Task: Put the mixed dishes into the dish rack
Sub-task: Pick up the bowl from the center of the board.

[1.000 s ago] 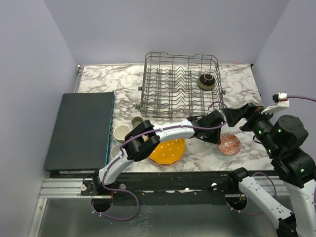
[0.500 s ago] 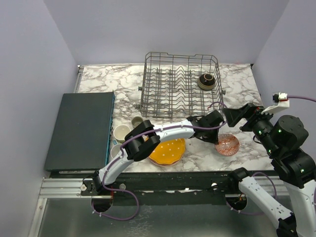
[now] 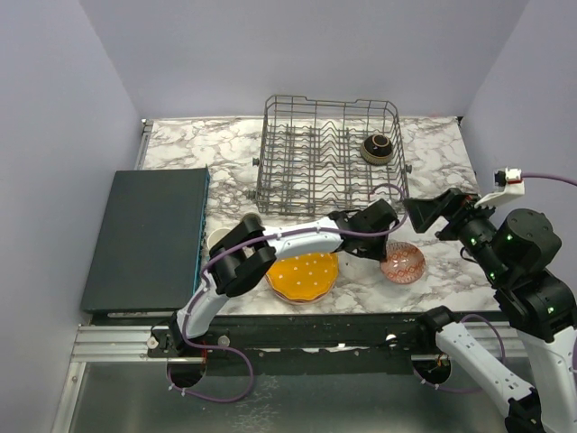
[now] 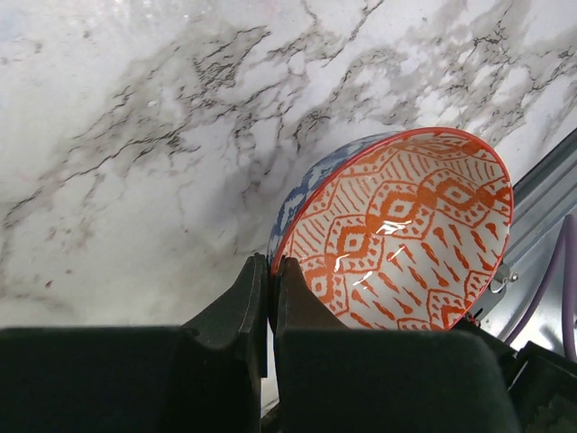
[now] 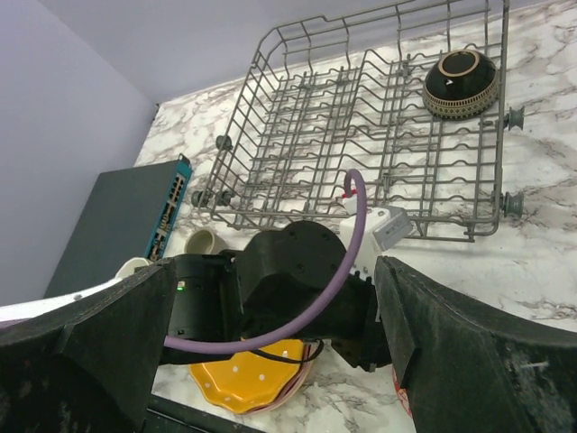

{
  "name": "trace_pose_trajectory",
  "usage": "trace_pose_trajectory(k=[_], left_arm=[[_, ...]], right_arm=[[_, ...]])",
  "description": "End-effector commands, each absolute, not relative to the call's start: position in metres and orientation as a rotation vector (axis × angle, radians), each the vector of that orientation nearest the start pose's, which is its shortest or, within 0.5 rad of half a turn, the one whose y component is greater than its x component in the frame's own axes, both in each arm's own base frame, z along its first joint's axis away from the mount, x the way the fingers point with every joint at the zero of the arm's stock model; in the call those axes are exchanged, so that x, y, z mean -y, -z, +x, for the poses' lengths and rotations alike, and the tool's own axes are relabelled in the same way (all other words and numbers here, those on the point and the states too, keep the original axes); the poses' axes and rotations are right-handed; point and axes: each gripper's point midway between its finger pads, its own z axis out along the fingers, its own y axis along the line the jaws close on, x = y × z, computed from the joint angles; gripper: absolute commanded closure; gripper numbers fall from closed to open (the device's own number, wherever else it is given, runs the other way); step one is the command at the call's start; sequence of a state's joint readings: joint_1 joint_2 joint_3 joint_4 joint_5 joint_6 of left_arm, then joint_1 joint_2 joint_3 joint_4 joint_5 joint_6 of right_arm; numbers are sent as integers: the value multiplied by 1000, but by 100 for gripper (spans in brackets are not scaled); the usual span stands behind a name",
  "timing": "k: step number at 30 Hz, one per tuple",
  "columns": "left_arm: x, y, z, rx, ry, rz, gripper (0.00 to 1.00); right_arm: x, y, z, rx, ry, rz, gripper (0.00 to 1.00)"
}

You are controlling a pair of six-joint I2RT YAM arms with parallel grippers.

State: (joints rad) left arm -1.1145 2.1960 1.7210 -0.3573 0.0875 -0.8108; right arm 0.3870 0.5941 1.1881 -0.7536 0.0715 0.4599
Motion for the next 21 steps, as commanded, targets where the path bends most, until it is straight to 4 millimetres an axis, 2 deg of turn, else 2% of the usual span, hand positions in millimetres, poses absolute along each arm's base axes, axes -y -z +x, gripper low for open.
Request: trace_pose_trajectory(k=[1, 6, 13, 21], left_arm=[[517, -128, 226, -2469, 995, 396, 100], [499, -152, 231, -2433, 1033, 377, 100], [470, -179, 240, -2400, 1077, 340, 100], [418, -207, 257, -2369, 1124, 241, 100]], right_arm=[[-97, -367, 193, -1788, -615, 94, 4], [-102, -363, 198, -1805, -634, 98, 4], [-122, -356, 204, -1836, -726, 66, 4], [-141, -345, 213, -1884, -807, 51, 3]])
